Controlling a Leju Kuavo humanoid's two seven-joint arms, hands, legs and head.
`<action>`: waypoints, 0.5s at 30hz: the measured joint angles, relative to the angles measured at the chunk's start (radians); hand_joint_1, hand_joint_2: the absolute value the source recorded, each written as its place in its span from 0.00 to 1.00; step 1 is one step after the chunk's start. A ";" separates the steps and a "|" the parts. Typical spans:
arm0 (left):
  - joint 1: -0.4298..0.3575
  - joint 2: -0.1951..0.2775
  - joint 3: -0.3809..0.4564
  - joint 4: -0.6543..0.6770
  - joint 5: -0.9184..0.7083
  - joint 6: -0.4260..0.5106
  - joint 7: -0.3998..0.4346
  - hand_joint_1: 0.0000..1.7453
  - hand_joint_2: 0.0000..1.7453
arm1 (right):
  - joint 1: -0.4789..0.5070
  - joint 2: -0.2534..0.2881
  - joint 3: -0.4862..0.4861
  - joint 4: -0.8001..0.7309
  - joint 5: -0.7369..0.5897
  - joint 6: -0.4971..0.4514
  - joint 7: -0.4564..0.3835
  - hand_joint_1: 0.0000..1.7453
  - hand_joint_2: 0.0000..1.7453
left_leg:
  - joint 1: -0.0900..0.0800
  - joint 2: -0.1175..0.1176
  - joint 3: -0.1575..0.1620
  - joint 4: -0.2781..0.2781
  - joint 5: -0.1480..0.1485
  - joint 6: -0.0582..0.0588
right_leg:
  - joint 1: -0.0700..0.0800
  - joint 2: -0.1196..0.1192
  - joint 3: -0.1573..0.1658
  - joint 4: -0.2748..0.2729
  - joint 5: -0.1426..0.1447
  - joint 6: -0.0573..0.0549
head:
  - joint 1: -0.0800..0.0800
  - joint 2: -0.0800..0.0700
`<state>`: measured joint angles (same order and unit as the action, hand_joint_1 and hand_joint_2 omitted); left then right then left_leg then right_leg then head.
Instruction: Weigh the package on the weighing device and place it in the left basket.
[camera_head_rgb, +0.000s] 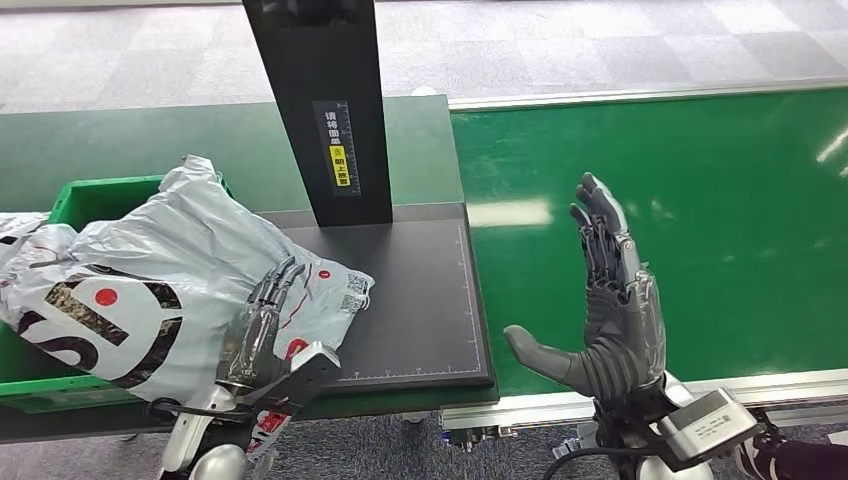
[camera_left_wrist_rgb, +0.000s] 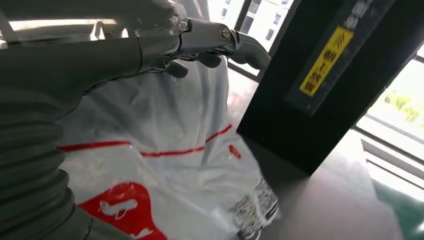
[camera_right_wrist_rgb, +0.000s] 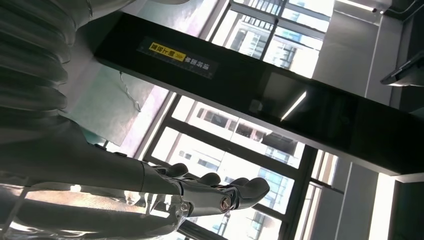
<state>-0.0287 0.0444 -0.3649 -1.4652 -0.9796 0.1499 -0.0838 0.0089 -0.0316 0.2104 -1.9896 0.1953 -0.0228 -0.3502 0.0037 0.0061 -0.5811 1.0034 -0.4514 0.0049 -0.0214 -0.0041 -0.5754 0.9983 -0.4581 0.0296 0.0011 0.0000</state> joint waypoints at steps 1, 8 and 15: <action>-0.008 0.006 -0.010 0.026 -0.011 -0.011 0.002 0.00 1.00 | -0.005 -0.001 0.000 0.004 -0.002 0.000 0.000 0.00 1.00 | 0.000 0.000 0.000 0.000 0.000 0.000 | 0.000 0.000 0.000 0.000 0.000 0.000 | 0.000 0.000; -0.073 0.061 -0.081 0.201 -0.019 -0.045 -0.020 0.00 1.00 | -0.006 -0.009 0.002 0.023 -0.006 0.003 -0.009 0.00 1.00 | 0.000 0.000 0.000 0.000 0.000 0.000 | 0.000 0.000 0.000 0.000 0.000 0.000 | 0.000 0.000; -0.104 0.097 -0.122 0.247 -0.001 -0.043 -0.034 0.00 1.00 | -0.012 -0.009 0.002 0.033 -0.002 0.024 -0.007 0.00 1.00 | 0.000 0.000 0.001 0.000 0.000 0.000 | 0.000 0.000 0.001 0.000 0.000 0.000 | 0.000 0.000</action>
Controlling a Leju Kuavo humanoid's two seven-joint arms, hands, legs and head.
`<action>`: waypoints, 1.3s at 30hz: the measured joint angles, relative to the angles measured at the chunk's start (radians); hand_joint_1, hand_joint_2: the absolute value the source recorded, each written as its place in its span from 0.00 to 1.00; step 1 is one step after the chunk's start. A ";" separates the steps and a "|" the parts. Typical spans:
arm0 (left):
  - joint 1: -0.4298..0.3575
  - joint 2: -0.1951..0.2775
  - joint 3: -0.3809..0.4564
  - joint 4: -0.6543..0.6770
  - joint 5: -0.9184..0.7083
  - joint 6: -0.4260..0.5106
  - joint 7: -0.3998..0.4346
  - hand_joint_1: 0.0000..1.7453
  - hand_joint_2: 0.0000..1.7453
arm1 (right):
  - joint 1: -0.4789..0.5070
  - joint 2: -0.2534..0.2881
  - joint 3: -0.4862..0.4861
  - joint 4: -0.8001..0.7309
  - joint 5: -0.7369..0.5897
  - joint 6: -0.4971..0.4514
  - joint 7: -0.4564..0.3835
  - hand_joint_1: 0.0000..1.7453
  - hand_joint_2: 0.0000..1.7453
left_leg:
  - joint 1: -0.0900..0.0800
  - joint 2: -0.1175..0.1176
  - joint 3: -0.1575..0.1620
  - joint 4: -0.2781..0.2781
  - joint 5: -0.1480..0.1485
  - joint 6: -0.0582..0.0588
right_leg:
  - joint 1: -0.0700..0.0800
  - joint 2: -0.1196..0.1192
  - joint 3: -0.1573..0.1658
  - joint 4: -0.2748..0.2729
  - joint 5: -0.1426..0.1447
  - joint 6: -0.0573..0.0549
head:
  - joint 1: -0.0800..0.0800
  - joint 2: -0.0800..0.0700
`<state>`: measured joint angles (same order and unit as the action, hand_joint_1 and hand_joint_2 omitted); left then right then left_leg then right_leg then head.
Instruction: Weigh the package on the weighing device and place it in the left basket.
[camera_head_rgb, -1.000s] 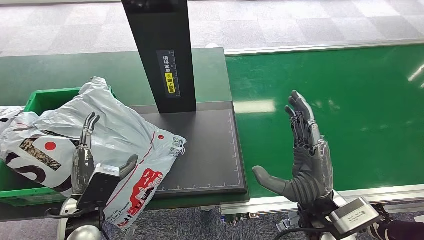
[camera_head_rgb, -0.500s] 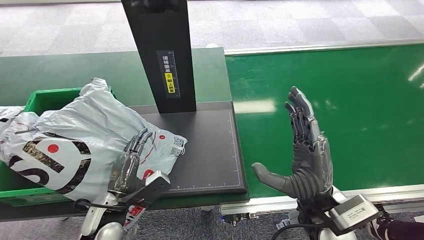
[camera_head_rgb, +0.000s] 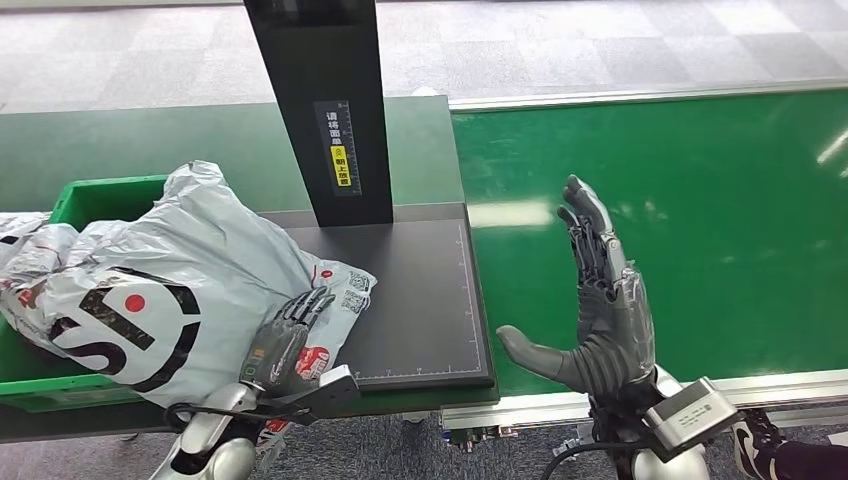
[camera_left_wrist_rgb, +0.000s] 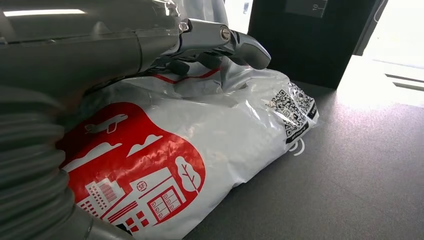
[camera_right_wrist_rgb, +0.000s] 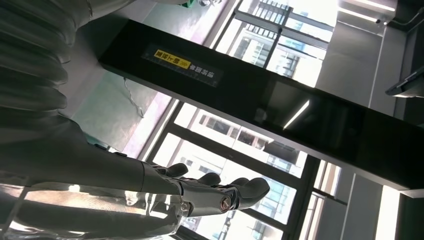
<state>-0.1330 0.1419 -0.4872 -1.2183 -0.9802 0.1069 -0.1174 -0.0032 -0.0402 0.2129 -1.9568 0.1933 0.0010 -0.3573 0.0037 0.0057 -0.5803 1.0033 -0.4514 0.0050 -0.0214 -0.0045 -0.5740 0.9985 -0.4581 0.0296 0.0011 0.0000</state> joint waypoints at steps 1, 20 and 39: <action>-0.004 0.003 -0.005 0.002 0.000 -0.001 0.000 0.00 1.00 | -0.002 0.000 0.000 0.001 0.001 0.001 0.001 0.00 1.00 | 0.000 0.000 0.000 0.000 0.000 0.000 | 0.000 0.000 0.000 0.000 0.000 0.000 | 0.000 0.000; -0.074 0.063 -0.087 0.025 0.016 -0.015 -0.002 1.00 1.00 | -0.005 0.000 0.000 0.008 0.013 0.010 -0.004 0.00 1.00 | 0.000 0.000 0.003 0.000 0.000 0.000 | 0.000 0.000 0.003 0.000 0.000 0.000 | 0.000 0.000; -0.094 0.083 -0.111 0.006 -0.004 0.048 0.012 1.00 1.00 | -0.005 0.008 0.000 0.005 0.050 0.028 -0.009 0.00 1.00 | 0.000 0.000 0.003 0.000 0.000 0.000 | 0.000 0.000 0.002 0.000 0.000 0.000 | 0.000 0.000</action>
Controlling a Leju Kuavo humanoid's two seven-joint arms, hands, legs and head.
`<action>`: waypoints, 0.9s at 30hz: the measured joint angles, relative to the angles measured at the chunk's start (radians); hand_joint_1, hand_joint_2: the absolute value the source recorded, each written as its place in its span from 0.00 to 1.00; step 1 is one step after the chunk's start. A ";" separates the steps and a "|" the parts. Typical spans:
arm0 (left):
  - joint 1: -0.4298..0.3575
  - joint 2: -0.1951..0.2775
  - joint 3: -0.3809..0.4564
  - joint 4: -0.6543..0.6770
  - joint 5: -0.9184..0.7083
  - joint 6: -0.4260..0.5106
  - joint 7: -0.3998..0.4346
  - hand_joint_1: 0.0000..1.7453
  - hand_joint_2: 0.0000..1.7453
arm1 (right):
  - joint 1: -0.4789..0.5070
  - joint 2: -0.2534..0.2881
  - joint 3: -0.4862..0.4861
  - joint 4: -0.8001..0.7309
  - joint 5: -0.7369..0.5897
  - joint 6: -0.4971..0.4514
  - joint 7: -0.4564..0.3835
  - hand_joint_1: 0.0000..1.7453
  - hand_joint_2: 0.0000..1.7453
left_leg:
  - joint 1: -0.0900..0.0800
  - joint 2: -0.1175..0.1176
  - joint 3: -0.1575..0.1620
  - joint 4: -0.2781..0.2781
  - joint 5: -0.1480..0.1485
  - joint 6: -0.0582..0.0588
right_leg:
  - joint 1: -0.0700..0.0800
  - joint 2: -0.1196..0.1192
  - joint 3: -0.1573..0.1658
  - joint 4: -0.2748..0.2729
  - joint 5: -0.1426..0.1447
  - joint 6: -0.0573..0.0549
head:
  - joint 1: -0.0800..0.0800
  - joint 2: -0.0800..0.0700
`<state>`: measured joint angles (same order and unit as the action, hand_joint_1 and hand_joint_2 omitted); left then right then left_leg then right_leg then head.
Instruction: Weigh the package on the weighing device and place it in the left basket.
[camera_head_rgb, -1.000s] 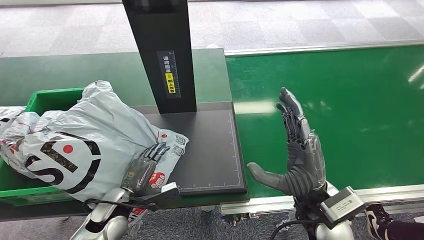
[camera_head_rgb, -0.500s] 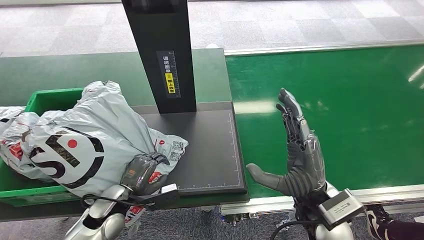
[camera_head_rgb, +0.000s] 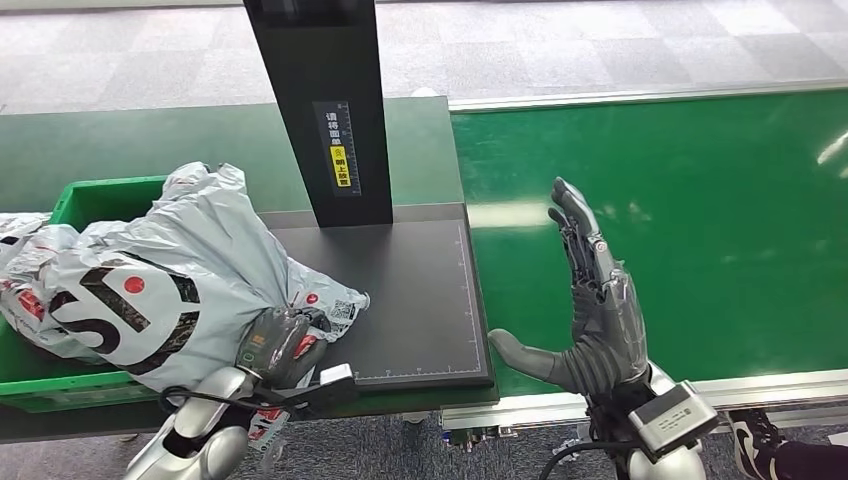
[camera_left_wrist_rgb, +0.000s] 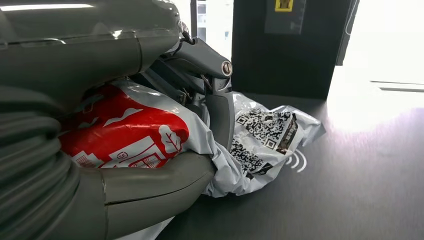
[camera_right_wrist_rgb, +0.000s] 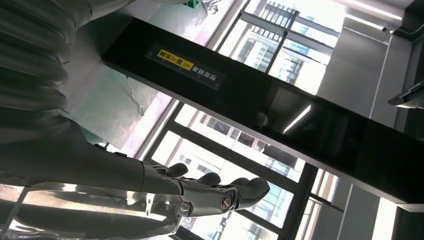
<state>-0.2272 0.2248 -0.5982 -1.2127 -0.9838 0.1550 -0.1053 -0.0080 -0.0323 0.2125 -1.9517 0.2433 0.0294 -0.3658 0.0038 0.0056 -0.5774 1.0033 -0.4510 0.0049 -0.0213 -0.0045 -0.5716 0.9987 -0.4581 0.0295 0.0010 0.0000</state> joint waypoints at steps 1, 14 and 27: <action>0.000 0.000 0.000 -0.003 0.000 0.002 0.000 1.00 1.00 | 0.000 0.001 0.000 0.000 0.000 0.000 0.000 0.00 1.00 | 0.000 0.000 0.000 0.000 0.000 0.000 | 0.000 0.000 0.000 0.000 0.000 0.000 | 0.000 0.000; 0.044 0.013 0.091 -0.320 -0.004 0.323 -0.043 1.00 1.00 | 0.027 0.000 0.000 -0.011 0.002 -0.050 0.005 0.00 1.00 | 0.000 0.000 -0.002 0.000 0.000 0.000 | 0.000 0.000 -0.002 0.000 0.000 0.000 | 0.000 0.000; 0.041 0.015 0.352 -0.657 0.033 0.508 -0.107 1.00 1.00 | 0.083 -0.001 0.003 -0.050 0.009 -0.108 0.003 0.00 1.00 | 0.000 0.000 -0.001 0.000 0.000 0.000 | 0.000 0.000 -0.002 0.000 0.000 0.000 | 0.000 0.000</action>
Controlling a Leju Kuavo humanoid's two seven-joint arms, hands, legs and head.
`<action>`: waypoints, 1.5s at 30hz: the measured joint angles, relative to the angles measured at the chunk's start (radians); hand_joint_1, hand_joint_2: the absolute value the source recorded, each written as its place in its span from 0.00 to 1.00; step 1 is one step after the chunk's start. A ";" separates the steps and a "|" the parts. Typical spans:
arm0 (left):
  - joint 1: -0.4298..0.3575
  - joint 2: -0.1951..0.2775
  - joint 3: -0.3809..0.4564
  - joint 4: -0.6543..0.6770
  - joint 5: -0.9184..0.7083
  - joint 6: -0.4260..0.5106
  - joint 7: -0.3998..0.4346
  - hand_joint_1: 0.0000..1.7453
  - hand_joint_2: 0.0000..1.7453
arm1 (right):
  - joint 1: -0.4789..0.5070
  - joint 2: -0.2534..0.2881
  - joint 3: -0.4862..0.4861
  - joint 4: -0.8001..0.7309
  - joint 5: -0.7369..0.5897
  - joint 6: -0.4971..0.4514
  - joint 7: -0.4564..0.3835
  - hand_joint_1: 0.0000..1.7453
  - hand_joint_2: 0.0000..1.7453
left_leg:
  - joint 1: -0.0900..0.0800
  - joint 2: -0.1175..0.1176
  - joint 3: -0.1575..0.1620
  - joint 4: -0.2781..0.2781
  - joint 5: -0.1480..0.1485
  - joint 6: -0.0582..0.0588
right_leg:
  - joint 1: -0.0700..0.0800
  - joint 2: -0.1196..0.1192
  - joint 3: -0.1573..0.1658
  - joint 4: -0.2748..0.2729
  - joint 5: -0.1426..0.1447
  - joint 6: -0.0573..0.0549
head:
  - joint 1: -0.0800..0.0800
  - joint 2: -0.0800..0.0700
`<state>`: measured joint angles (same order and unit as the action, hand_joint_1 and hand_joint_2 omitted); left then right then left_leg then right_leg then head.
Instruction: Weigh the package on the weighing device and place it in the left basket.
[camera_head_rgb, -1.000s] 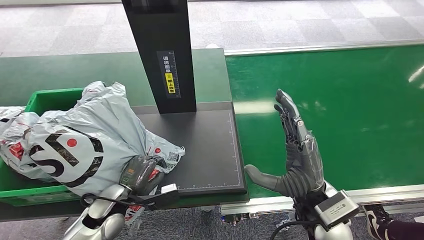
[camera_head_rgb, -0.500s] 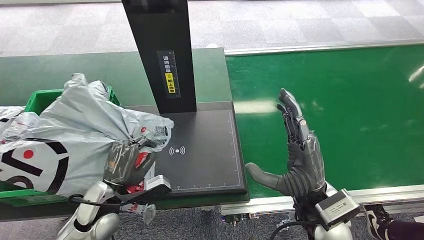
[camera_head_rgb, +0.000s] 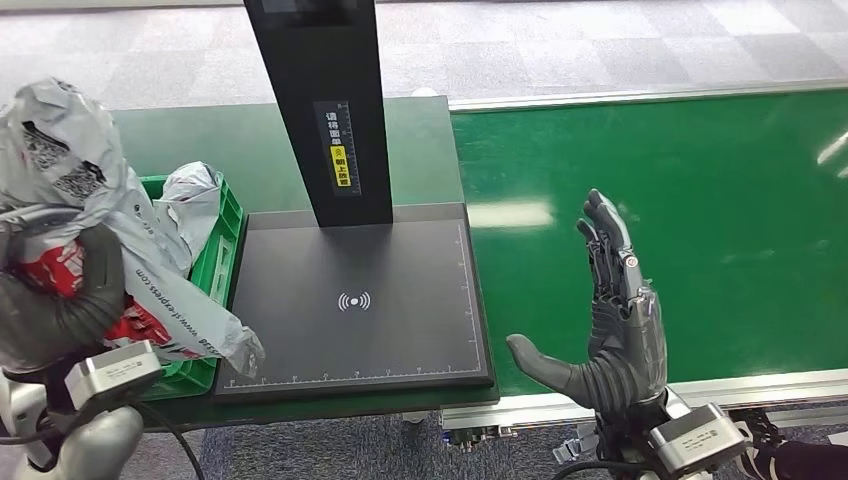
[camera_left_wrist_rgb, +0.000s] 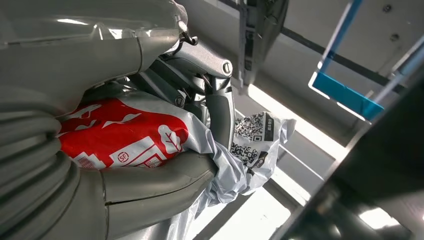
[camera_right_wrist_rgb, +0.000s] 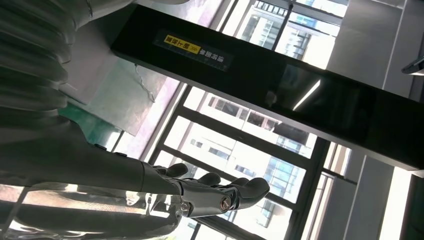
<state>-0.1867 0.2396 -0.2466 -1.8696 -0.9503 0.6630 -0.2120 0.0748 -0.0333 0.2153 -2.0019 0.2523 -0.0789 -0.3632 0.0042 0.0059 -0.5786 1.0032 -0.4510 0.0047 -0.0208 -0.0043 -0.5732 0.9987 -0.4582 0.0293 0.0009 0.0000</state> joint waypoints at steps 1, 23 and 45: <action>-0.007 0.000 0.014 0.000 0.001 -0.011 0.001 1.00 1.00 | -0.001 0.000 0.002 0.000 0.000 0.000 0.000 0.00 1.00 | 0.000 0.000 0.000 0.000 0.000 0.000 | 0.000 0.000 0.000 0.000 0.000 0.000 | 0.000 0.000; -0.276 0.011 0.049 0.335 -0.058 -0.209 0.116 1.00 1.00 | -0.048 -0.009 0.035 0.013 -0.009 0.009 0.007 0.00 1.00 | 0.000 0.000 -0.001 0.000 0.001 0.000 | 0.000 0.000 -0.001 0.000 0.001 -0.001 | 0.000 0.000; -0.396 0.062 -0.010 0.674 -0.004 -0.333 0.179 0.88 1.00 | -0.057 -0.013 0.045 0.024 -0.007 0.072 0.022 0.00 1.00 | 0.000 0.001 -0.001 0.000 0.001 0.000 | 0.000 0.000 -0.001 0.001 0.001 -0.001 | 0.000 0.000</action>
<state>-0.5827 0.3016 -0.2570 -1.1958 -0.9544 0.3304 -0.0334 0.0182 -0.0462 0.2602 -1.9777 0.2457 -0.0067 -0.3411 0.0043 0.0064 -0.5798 1.0034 -0.4503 0.0045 -0.0208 -0.0040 -0.5746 0.9996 -0.4576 0.0286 0.0009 0.0000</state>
